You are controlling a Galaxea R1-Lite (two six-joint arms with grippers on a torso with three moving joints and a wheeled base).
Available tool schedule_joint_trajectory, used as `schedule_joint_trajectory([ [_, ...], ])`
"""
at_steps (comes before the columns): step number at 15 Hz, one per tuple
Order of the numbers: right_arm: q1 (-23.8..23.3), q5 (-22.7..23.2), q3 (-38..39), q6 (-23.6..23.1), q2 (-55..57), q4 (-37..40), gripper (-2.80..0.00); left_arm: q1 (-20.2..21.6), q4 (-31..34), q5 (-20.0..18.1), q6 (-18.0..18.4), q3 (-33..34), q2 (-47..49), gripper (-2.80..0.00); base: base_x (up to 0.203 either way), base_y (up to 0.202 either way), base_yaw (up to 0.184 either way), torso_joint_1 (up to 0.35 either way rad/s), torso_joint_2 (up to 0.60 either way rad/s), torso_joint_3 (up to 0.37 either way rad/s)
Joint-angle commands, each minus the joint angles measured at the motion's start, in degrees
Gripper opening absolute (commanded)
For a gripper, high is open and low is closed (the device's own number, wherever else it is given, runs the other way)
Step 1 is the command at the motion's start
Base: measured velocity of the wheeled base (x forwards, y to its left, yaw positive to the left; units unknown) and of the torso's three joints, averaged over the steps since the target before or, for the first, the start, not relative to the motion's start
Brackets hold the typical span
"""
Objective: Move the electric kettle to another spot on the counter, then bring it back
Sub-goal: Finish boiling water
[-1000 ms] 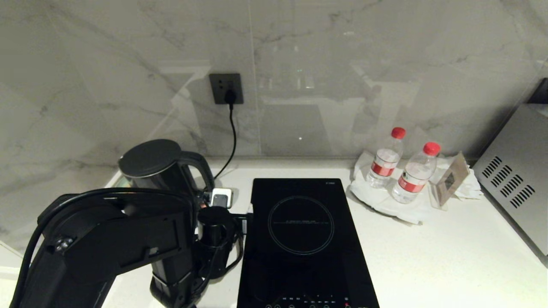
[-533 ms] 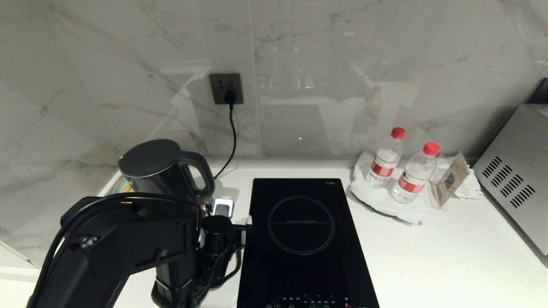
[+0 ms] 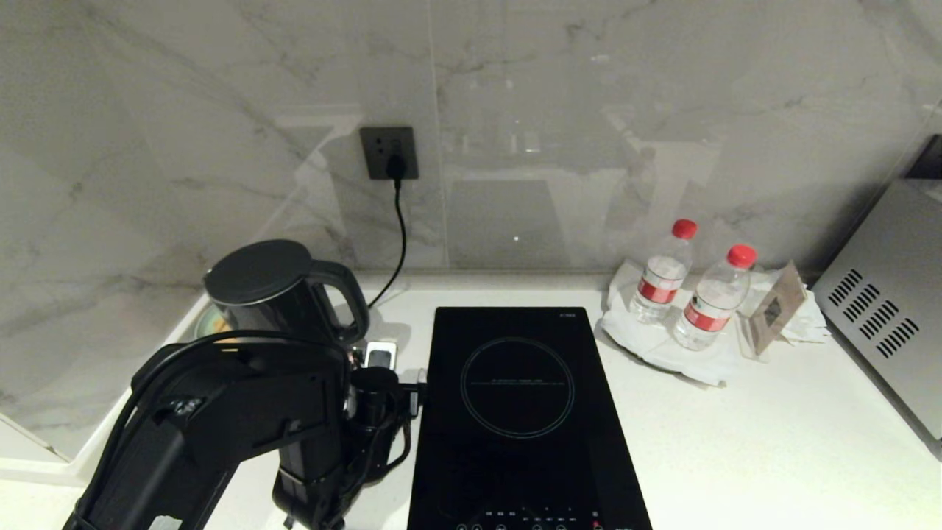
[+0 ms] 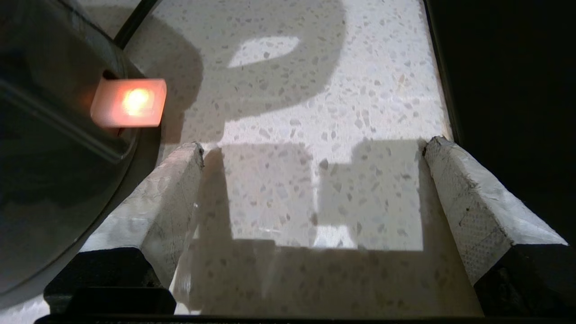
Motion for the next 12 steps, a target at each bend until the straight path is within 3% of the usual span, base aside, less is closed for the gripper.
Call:
schedule_joint_trajectory([
  [1, 0.0, 0.0, 0.0, 0.0, 0.0, 0.0, -2.80, 0.7, 0.4, 0.3, 0.0, -1.2, 0.6, 0.00, 0.000, 0.000, 0.000, 0.000, 0.00, 0.000],
  [12, 0.0, 0.0, 0.0, 0.0, 0.0, 0.0, -2.80, 1.7, -0.1, 0.8, -0.1, -3.0, -1.3, 0.00, 0.000, 0.000, 0.000, 0.000, 0.00, 0.000],
])
